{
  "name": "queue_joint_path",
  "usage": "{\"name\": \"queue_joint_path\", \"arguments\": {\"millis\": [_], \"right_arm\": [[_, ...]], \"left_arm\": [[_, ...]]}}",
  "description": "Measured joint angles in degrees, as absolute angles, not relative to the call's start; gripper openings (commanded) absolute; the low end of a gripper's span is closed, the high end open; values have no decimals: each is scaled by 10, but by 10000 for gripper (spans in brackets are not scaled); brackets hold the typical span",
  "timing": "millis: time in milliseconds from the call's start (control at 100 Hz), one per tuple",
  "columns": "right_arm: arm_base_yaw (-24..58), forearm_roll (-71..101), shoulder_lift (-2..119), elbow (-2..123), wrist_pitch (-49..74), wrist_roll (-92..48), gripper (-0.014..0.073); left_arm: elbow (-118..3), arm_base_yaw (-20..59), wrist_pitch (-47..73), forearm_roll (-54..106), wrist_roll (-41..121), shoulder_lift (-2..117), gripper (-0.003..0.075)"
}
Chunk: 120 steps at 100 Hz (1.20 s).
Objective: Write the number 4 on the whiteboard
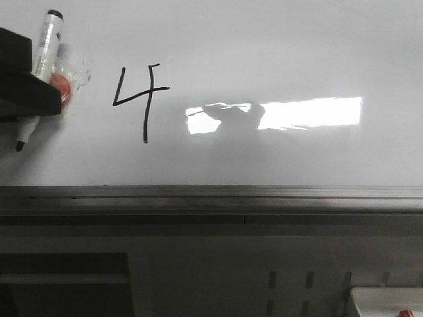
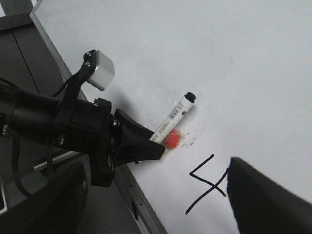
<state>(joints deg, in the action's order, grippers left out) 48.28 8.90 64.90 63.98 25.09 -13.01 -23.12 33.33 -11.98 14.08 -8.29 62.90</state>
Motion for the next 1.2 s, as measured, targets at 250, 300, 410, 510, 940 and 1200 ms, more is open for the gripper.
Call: {"name": "queue_joint_path", "arguments": {"millis": [250,300,410,510,940,1200], "right_arm": [[483,88,649,640,253,-130,497],[483,84,648,640,255,-130,429],[482,77,632,625,249,-130,118],[482,72,596,586,226,-130,-60],[482,70,285,257,33,-130,-55],[482,70,145,164,31,-130,-55]], "left_arm": [[-231,333,-127,141,-83,612,377],[-231,333,-121,141,-83,595,376],[-231,333,-111,135,-83,538,307],[-231,333,-102,116,-83,459,53],[-186,333,17,-49,-83,145,-20],[-154,333,43,-56,-83,60,-20]]}}
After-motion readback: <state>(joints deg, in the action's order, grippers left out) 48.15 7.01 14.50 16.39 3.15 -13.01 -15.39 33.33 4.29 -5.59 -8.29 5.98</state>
